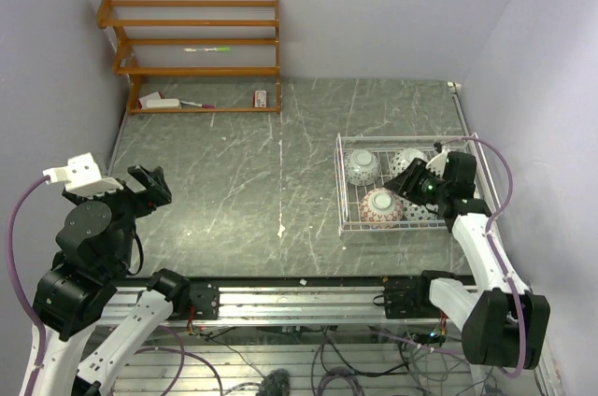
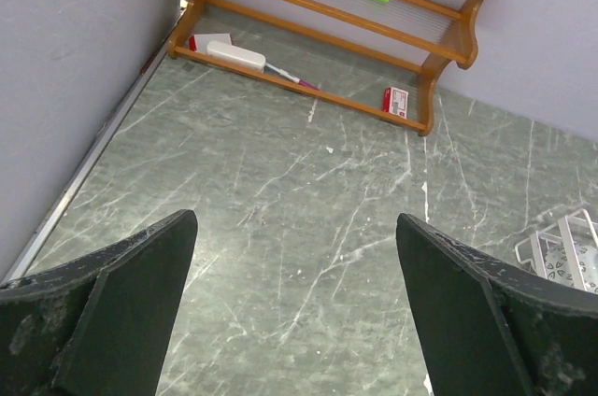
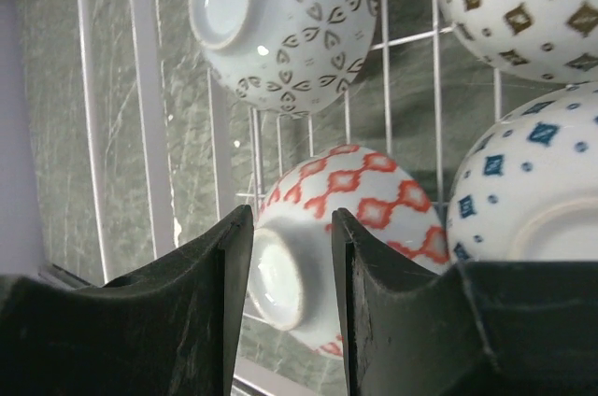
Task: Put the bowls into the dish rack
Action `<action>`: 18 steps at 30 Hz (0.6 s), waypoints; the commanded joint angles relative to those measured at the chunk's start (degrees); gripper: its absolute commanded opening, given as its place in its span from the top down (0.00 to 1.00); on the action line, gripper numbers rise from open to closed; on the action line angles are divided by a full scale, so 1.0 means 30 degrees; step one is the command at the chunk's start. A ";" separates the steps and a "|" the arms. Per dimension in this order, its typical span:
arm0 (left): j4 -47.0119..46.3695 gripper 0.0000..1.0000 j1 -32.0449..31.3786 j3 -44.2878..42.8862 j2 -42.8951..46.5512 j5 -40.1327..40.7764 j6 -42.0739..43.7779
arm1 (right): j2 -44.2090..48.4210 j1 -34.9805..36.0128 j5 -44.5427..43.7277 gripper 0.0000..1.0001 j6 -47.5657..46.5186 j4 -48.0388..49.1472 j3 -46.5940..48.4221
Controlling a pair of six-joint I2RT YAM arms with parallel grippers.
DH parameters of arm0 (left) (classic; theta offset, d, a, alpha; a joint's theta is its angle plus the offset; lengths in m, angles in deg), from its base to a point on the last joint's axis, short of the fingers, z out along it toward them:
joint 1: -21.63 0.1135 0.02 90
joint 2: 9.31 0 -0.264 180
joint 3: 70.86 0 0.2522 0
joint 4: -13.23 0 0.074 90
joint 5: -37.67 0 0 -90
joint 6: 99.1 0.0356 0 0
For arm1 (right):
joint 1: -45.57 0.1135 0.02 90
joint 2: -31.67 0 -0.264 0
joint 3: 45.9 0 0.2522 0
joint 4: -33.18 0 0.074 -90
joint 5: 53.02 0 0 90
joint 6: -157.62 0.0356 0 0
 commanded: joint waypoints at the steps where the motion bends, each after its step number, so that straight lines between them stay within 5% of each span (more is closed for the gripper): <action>1: -0.0814 0.01 0.0130 0.0202 -0.0101 -0.0488 -0.0371 | 0.0934 0.1075 -0.0804 0.60 0.0834 -0.0218 -0.0419; 10: -0.0396 0.01 0.0126 0.0005 0.0131 -0.0163 -0.0329 | -0.0406 0.3520 -0.1316 0.59 0.1592 0.1098 -0.0213; 18: -0.0197 0.01 0.0141 -0.0374 0.0315 -0.0003 -0.0266 | 0.0700 0.4364 -0.7137 0.27 -0.0433 -0.2936 0.2925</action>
